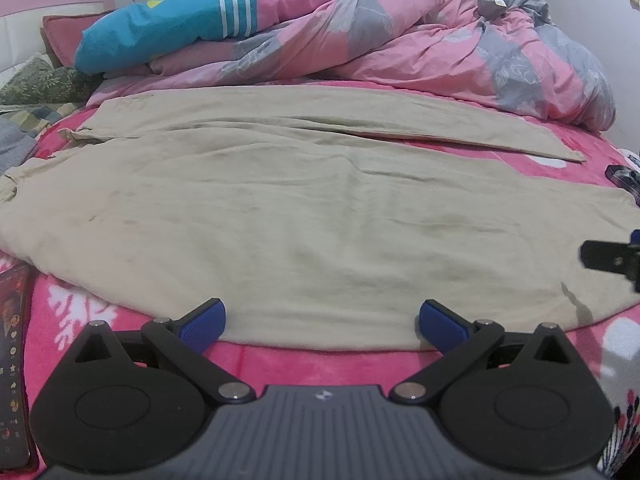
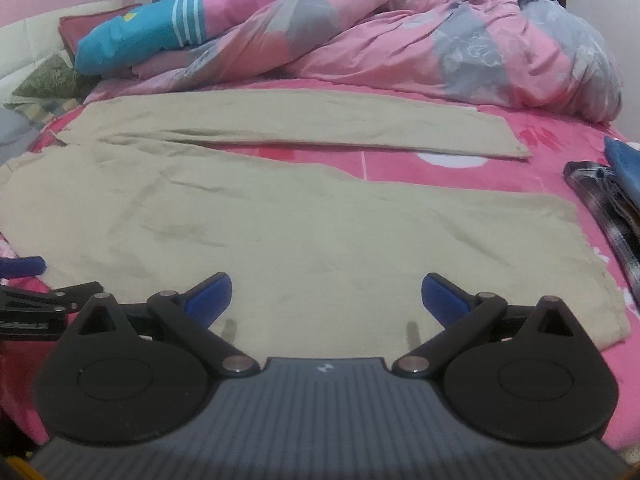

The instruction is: Fold clothes

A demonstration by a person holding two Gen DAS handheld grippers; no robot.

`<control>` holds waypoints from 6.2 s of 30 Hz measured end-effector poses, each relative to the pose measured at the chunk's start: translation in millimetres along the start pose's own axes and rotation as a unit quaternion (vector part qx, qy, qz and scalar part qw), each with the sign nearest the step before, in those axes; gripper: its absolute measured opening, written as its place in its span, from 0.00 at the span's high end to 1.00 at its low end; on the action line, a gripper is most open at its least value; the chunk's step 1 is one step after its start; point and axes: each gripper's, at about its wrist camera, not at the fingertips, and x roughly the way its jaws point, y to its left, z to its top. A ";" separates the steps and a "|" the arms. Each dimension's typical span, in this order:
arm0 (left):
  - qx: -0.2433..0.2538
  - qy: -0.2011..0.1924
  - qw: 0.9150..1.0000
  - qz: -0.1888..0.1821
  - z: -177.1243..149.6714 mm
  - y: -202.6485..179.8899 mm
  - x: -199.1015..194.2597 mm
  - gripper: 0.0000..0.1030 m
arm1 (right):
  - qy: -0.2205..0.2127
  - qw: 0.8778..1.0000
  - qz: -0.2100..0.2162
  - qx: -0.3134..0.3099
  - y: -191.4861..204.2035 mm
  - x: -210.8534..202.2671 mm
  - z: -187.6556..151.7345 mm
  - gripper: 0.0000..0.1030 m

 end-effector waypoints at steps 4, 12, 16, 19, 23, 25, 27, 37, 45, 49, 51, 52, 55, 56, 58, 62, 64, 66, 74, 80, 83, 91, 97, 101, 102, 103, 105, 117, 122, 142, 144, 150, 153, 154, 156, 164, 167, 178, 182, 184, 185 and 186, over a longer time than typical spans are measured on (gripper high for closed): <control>0.000 0.002 1.000 -0.001 0.2 0.4 0.0 0.00 | 0.018 1.000 -0.002 -0.003 2.2 17.0 -8.3 0.01; -0.001 0.012 1.000 0.004 2.6 -2.6 0.9 0.00 | 0.016 1.000 -0.001 -0.003 3.4 22.3 -18.3 0.01; -0.002 0.020 1.000 0.005 4.4 -2.8 1.1 0.00 | 0.012 1.000 0.000 -0.002 2.5 23.3 -20.4 0.01; -0.002 0.026 1.000 0.007 5.5 -3.2 1.5 0.00 | 0.010 1.000 -0.001 -0.001 2.0 23.9 -21.5 0.01; -0.003 0.031 0.999 0.012 6.7 -4.2 1.8 0.00 | 0.006 1.000 -0.004 0.000 2.7 22.9 -23.8 0.01; -0.004 0.034 0.999 0.014 7.7 -4.5 2.0 0.00 | 0.005 1.000 -0.004 0.000 2.3 22.0 -24.8 0.01; -0.004 0.036 0.999 0.015 8.3 -5.1 1.9 0.00 | 0.004 1.000 -0.003 0.000 2.1 21.2 -25.6 0.01; -0.008 0.047 0.999 0.023 10.7 -8.3 1.9 0.00 | 0.001 1.000 -0.001 0.000 1.6 17.5 -28.9 0.01; -0.009 0.052 0.998 0.029 11.5 -9.8 1.4 0.00 | -0.004 1.000 -0.001 -0.002 3.3 15.2 -31.6 0.01; -0.009 0.053 0.998 0.031 11.9 -10.2 1.5 0.00 | -0.006 1.000 -0.001 -0.003 3.4 14.1 -32.8 0.01; -0.009 0.054 0.998 0.032 12.0 -10.4 1.8 0.00 | -0.006 1.000 -0.001 -0.003 3.5 13.2 -33.6 0.01; -0.009 0.054 0.998 0.032 12.1 -10.5 1.9 0.00 | -0.007 1.000 -0.001 -0.003 3.4 13.1 -33.6 0.01; -0.009 0.055 0.998 0.032 12.6 -10.6 2.3 0.00 | -0.008 1.000 -0.002 -0.003 3.6 12.0 -34.6 0.01; -0.009 0.055 0.998 0.033 12.5 -10.5 2.3 0.00 | -0.008 1.000 -0.002 -0.003 3.6 11.9 -34.7 0.01; -0.009 0.054 0.998 0.033 12.1 -10.4 2.1 0.00 | -0.009 1.000 -0.002 -0.003 3.7 11.7 -35.0 0.01; -0.010 0.049 0.998 0.033 10.2 -10.0 1.6 0.00 | -0.011 1.000 -0.002 -0.004 4.3 10.4 -36.3 0.01; -0.011 0.047 0.998 0.032 9.1 -9.5 1.2 0.00 | -0.012 1.000 -0.001 -0.004 4.1 9.6 -36.9 0.01; -0.012 0.044 0.998 0.031 8.1 -9.2 0.7 0.00 | -0.013 1.000 -0.001 -0.004 3.6 9.4 -37.5 0.01; -0.012 0.039 0.999 0.031 6.9 -10.1 0.6 0.00 | -0.012 1.000 -0.001 -0.005 3.4 7.6 -38.2 0.01; -0.013 0.039 0.999 0.033 6.7 -10.7 1.1 0.00 | -0.012 1.000 -0.004 -0.003 5.7 4.8 -39.1 0.01; -0.015 0.041 0.998 0.034 7.2 -11.4 0.8 0.00 | -0.012 1.000 -0.004 -0.003 5.0 3.5 -39.9 0.01; -0.021 0.042 0.998 0.035 6.2 -11.0 -0.5 0.00 | -0.013 1.000 -0.003 -0.004 5.7 0.7 -42.4 0.01; -0.022 0.044 0.998 0.035 4.7 -10.1 -2.4 0.00 | -0.013 1.000 -0.004 -0.007 6.5 -2.1 -43.6 0.01; -0.024 0.044 0.998 0.034 3.2 -9.4 -3.5 0.00 | -0.012 1.000 -0.004 -0.011 7.3 -4.4 -45.4 0.01; -0.024 0.044 0.998 0.033 2.9 -9.1 -3.5 0.00 | -0.013 1.000 -0.004 -0.012 7.7 -4.9 -45.9 0.01; -0.024 0.045 0.998 0.033 3.0 -8.9 -3.4 0.00 | -0.013 1.000 -0.004 -0.013 8.1 -5.5 -46.4 0.01; -0.025 0.045 0.998 0.033 3.4 -8.5 -2.7 0.00 | -0.013 1.000 -0.004 -0.014 8.5 -5.9 -46.9 0.01; -0.025 0.044 0.998 0.033 2.2 -9.5 -1.3 0.00 | -0.019 1.000 -0.005 -0.015 8.8 -6.4 -49.2 0.01; -0.025 0.041 0.998 0.033 1.1 -9.9 -1.4 0.00 | -0.022 1.000 -0.005 -0.016 8.2 -6.6 -50.3 0.01; -0.098 -0.078 0.992 0.008 13.4 62.1 -14.3 0.00 | -0.048 0.994 0.087 -0.040 29.8 -1.0 35.4 0.01; -0.117 -0.064 0.991 0.022 12.8 74.4 2.6 0.02 | -0.041 0.990 0.117 -0.062 57.4 29.4 62.7 0.02; -0.087 -0.078 0.992 0.038 -2.6 74.5 10.3 0.03 | -0.004 0.975 0.199 -0.095 142.5 129.3 128.1 0.19; -0.075 -0.084 0.993 0.045 -4.2 69.8 10.0 0.03 | 0.032 0.971 0.205 -0.116 175.3 170.4 133.9 0.34; -0.080 -0.086 0.992 0.041 -4.5 71.5 8.7 0.03 | 0.045 0.971 0.203 -0.120 178.4 175.6 127.3 0.39; -0.094 -0.094 0.991 0.026 -5.3 77.8 7.3 0.03 | 0.046 0.970 0.201 -0.132 176.3 171.0 109.0 0.39; -0.116 -0.106 0.988 0.004 -9.0 85.7 0.2 0.02 | 0.033 0.968 0.208 -0.135 107.1 46.7 19.6 0.39; -0.122 -0.103 0.987 -0.001 -7.1 83.5 -6.5 0.02 | 0.027 0.968 0.204 -0.141 95.6 23.1 18.5 0.41; -0.057 -0.052 0.997 -0.002 1.9 36.9 -0.5 0.01 | -0.011 0.992 0.113 -0.049 3.1 38.2 1.0 0.41; -0.027 -0.047 0.998 0.015 -3.0 27.1 4.6 0.00 | -0.013 1.000 -0.015 0.001 -86.9 -5.4 -30.4 0.36; -0.021 -0.046 0.999 0.019 -3.3 25.2 4.2 0.00 | -0.008 0.994 -0.062 0.091 -148.5 -21.7 -37.2 0.47; -0.020 -0.045 0.999 0.020 -3.5 24.7 4.1 0.00 | -0.011 0.990 -0.077 0.113 -163.2 -28.3 -36.0 0.48; -0.020 -0.044 0.999 0.020 -3.5 24.3 4.2 0.00 | -0.019 0.989 -0.088 0.121 -168.8 -34.1 -32.6 0.45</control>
